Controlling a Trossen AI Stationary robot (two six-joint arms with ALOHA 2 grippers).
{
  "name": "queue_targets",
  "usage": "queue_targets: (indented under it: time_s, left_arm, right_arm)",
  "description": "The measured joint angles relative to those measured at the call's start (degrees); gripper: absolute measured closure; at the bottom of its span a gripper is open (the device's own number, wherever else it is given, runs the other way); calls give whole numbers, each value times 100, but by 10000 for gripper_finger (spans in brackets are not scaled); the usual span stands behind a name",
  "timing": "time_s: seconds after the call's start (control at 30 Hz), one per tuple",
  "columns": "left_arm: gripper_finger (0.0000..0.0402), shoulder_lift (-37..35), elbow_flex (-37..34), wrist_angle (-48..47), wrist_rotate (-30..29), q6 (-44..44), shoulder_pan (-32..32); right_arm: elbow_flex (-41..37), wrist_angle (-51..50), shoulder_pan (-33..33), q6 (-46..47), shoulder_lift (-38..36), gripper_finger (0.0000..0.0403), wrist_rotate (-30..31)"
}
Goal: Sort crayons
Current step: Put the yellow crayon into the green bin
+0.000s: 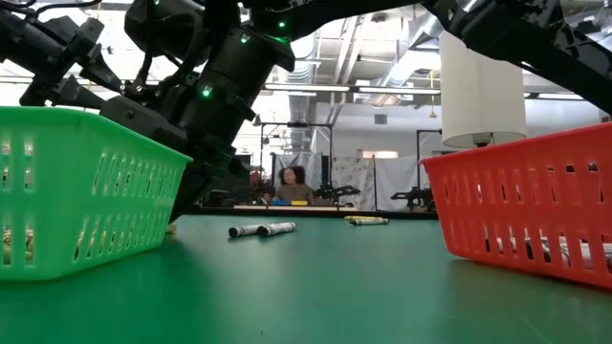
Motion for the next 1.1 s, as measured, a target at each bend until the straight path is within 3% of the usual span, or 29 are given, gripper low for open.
queue_targets:
  time_s: [0.67,1.1]
  left_arm:
    - [178,0,-1,0,1,0,-1]
    - [178,3,-4,1,23,-35,0]
  right_arm:
    - [-15,-203,45,-52,-551,401,810]
    - [-4,472,503,-494,-1066,401,779]
